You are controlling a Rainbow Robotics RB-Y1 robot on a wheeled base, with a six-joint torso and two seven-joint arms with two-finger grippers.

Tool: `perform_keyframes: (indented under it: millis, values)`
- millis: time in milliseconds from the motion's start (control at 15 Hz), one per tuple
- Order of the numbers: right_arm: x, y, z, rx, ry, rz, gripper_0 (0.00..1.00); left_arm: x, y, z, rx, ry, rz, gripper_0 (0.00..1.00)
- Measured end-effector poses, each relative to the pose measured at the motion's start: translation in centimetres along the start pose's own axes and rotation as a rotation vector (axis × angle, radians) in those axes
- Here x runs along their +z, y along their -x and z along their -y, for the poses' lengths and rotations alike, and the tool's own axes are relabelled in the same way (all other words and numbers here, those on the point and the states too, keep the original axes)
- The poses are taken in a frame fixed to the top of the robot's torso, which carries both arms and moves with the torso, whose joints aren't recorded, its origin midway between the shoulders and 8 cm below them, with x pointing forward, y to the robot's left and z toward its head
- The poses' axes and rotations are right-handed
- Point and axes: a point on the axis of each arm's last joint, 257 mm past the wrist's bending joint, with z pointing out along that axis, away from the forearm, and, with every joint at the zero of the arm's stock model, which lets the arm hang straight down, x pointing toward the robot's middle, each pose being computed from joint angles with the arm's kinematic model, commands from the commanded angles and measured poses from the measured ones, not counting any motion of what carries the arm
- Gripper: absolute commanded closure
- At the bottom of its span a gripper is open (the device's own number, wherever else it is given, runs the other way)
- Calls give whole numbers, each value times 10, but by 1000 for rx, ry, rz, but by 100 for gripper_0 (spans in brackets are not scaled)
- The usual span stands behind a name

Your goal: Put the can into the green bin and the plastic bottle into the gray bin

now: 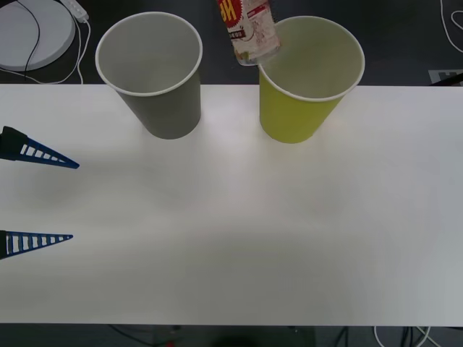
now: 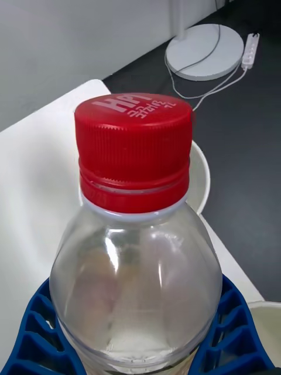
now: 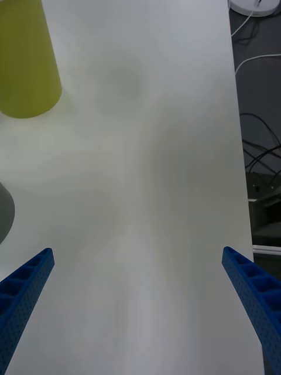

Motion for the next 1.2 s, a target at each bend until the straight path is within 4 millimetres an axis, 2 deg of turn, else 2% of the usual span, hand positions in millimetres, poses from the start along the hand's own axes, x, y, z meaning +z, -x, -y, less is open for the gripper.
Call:
perform_keyframes:
  millis: [600,1200]
  values:
    - [41,25,20,34,-106,-107,100,0,0,0,0,0,0,0]
    - [77,45,10,59,-177,-164,100,0,0,0,0,0,0,0]
